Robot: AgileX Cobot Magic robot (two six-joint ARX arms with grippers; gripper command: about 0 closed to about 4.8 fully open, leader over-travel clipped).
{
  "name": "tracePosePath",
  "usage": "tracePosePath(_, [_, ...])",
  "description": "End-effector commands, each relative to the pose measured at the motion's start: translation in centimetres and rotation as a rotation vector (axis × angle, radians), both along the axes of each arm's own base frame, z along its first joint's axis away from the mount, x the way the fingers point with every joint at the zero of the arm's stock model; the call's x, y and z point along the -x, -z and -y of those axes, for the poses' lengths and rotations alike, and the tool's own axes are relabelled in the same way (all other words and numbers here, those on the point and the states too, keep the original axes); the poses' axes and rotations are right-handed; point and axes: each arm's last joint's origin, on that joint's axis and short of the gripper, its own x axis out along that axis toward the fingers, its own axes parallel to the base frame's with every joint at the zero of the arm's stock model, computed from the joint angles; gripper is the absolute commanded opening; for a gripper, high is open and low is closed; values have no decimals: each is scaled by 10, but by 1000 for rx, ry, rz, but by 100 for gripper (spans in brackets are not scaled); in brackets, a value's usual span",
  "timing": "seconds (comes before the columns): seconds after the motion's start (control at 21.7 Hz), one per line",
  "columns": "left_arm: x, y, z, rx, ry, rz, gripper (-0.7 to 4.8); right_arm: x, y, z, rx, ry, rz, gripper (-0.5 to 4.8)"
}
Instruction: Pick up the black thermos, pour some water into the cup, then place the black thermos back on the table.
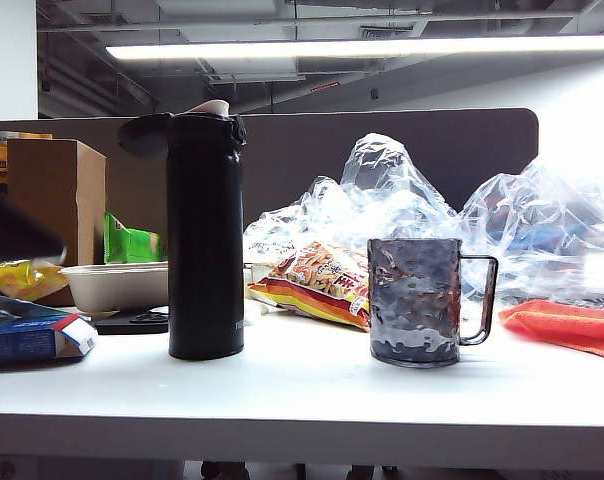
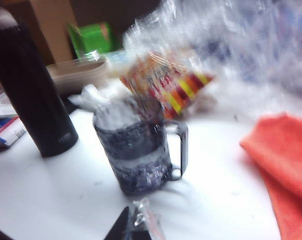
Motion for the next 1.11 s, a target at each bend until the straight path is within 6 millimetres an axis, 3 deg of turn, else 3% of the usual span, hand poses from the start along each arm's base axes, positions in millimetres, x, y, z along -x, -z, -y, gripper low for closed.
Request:
tracePosePath(0.05, [0,3,-1,-26,-37,-7,-5,-1,1,2,15,63,4,-5])
tracePosePath(0.69, [1,4,-1,-6,-14,-35,-4,-1,4,2,30,71,-23,19])
tracePosePath(0.92, [4,-9,-9,71,-39,63,-4,-1,4,4,33,109,-22,19])
tracePosePath(1.11, [1,-20,-27,126,-172,168,-4,-2,4,5,33,116,-22,19])
